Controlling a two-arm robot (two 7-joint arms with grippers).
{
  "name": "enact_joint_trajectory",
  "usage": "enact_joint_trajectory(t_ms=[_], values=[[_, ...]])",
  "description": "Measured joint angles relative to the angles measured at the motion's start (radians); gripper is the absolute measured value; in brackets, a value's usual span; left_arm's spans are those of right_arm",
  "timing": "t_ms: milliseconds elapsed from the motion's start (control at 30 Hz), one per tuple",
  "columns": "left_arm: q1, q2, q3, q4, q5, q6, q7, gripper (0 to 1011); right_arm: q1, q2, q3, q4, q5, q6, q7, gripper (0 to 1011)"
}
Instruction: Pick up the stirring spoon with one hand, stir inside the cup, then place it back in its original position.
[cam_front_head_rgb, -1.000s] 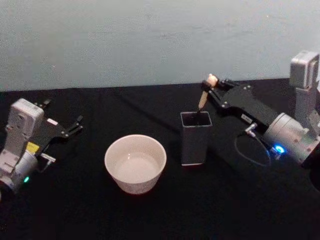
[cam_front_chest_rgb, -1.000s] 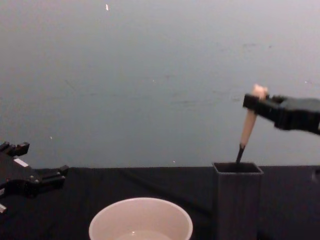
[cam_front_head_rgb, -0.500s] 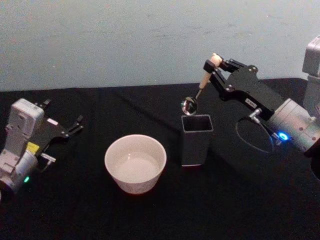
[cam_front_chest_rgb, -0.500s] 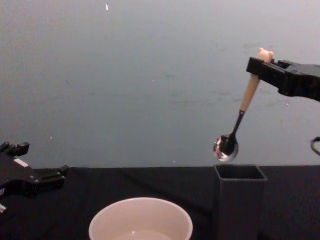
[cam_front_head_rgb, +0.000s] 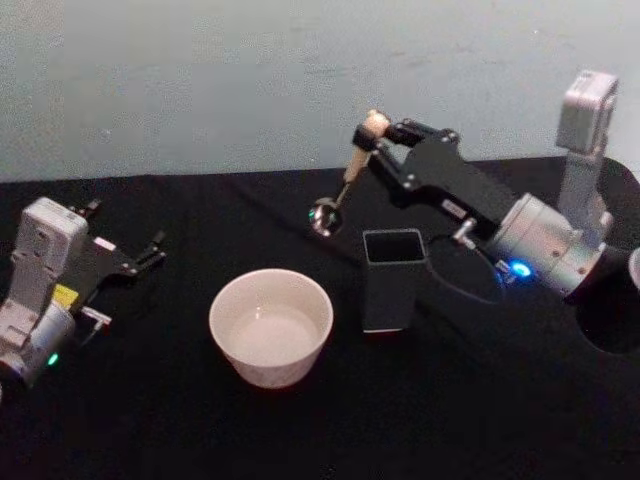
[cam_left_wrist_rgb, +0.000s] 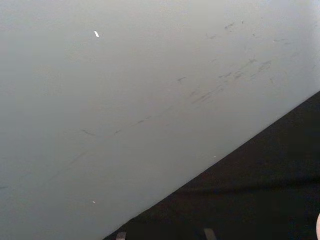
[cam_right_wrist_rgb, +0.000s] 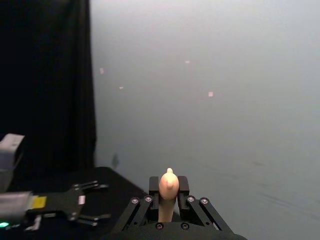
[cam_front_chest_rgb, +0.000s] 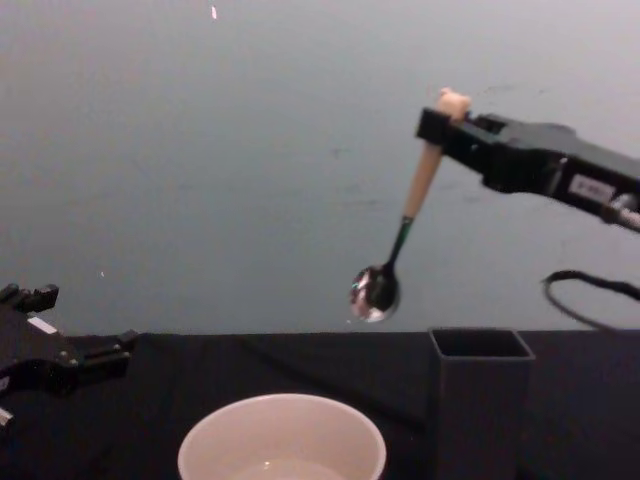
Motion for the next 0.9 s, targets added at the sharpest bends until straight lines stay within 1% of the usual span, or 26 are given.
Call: enact_joint_trajectory(t_ms=[67,100,200,300,400,467,500,567,700,733,833,900], values=[[0.0,0.0,0.0,0.0,0.0,0.0,0.0,1001,0.014,-0.004,-0.02,0.019,-0.001,-0.008,0.024,213],[0.0,0.0,0.0,0.0,0.0,0.0,0.0,1001,0.014,-0.004,-0.02,0.019,-0.001,-0.008,0.024,213],[0.0,0.0,0.0,0.0,0.0,0.0,0.0,1001,0.034,-0.006,-0.055,0.044,-0.003,-0.026,0.071,213],[0.0,0.0,0.0,0.0,0.0,0.0,0.0,1001,0.044,-0.005,-0.076,0.057,-0.007,-0.037,0.098,213],[0.0,0.0,0.0,0.0,0.0,0.0,0.0,1001,0.06,-0.004,-0.109,0.083,-0.02,-0.052,0.131,213],[0.0,0.0,0.0,0.0,0.0,0.0,0.0,1001,0.067,-0.005,-0.119,0.094,-0.024,-0.057,0.142,214],[0.0,0.0,0.0,0.0,0.0,0.0,0.0,1002,0.074,-0.005,-0.129,0.105,-0.028,-0.061,0.15,213],[0.0,0.0,0.0,0.0,0.0,0.0,0.0,1001,0.081,-0.005,-0.14,0.116,-0.033,-0.066,0.158,213],[0.0,0.0,0.0,0.0,0.0,0.0,0.0,1001,0.1,-0.009,-0.169,0.155,-0.065,-0.086,0.17,214],[0.0,0.0,0.0,0.0,0.0,0.0,0.0,1002,0.1,-0.009,-0.169,0.155,-0.065,-0.086,0.17,213],[0.0,0.0,0.0,0.0,0.0,0.0,0.0,1001,0.113,-0.019,-0.188,0.192,-0.091,-0.101,0.169,214],[0.0,0.0,0.0,0.0,0.0,0.0,0.0,1001,0.117,-0.023,-0.193,0.205,-0.097,-0.103,0.168,213]])
